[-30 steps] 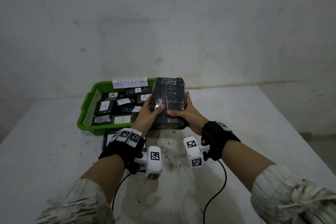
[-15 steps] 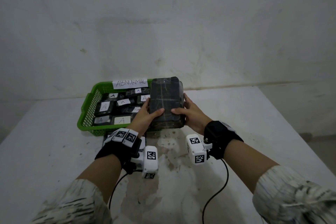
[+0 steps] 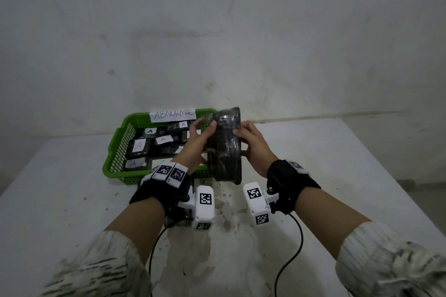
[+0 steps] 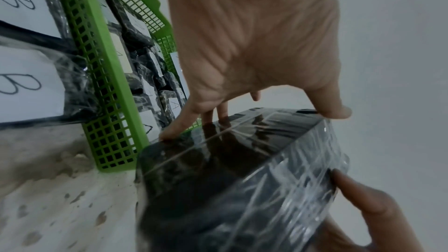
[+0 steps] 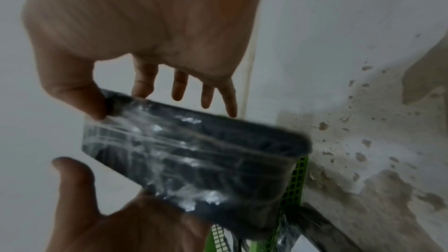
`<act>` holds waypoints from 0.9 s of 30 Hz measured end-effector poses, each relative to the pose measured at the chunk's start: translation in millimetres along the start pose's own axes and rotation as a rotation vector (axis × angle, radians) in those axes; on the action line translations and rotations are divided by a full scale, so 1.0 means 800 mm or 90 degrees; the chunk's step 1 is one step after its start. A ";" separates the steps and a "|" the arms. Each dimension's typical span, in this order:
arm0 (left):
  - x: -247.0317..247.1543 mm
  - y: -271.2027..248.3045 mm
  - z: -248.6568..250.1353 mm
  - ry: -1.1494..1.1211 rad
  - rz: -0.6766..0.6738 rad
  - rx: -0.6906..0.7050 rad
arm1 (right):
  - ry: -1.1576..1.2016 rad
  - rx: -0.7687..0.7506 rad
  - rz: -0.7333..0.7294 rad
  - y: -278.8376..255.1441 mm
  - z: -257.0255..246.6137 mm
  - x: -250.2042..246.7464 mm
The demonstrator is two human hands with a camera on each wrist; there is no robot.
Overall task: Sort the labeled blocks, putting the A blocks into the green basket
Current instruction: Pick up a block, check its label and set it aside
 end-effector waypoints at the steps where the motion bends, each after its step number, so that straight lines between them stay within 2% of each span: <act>1: 0.002 0.000 0.000 -0.005 -0.001 -0.007 | 0.015 -0.001 -0.016 0.000 0.000 0.004; 5: 0.005 -0.001 0.001 0.014 -0.007 -0.027 | 0.040 0.004 -0.023 -0.004 0.004 0.015; 9: 0.006 0.001 -0.003 0.037 -0.009 -0.045 | -0.022 -0.023 0.014 -0.003 0.006 0.020; 15: 0.001 0.005 -0.008 0.042 0.048 -0.029 | -0.026 -0.019 -0.001 -0.003 0.009 0.024; 20: 0.006 0.008 -0.008 0.081 -0.002 -0.026 | -0.012 -0.045 0.019 -0.007 0.004 0.018; 25: -0.001 0.012 -0.007 0.034 0.045 0.008 | 0.031 -0.001 0.002 -0.007 0.004 0.025; 27: 0.000 0.010 -0.006 0.040 0.036 0.010 | 0.030 0.003 -0.004 -0.008 0.006 0.028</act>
Point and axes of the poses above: each hand's wrist, its own y-axis towards the middle knuckle, its own x-axis out of the palm, z = x × y, the point moved 7 cm from there along y, towards the middle knuckle, and after that the axes turned 6 degrees about y, right-handed, at the moved point
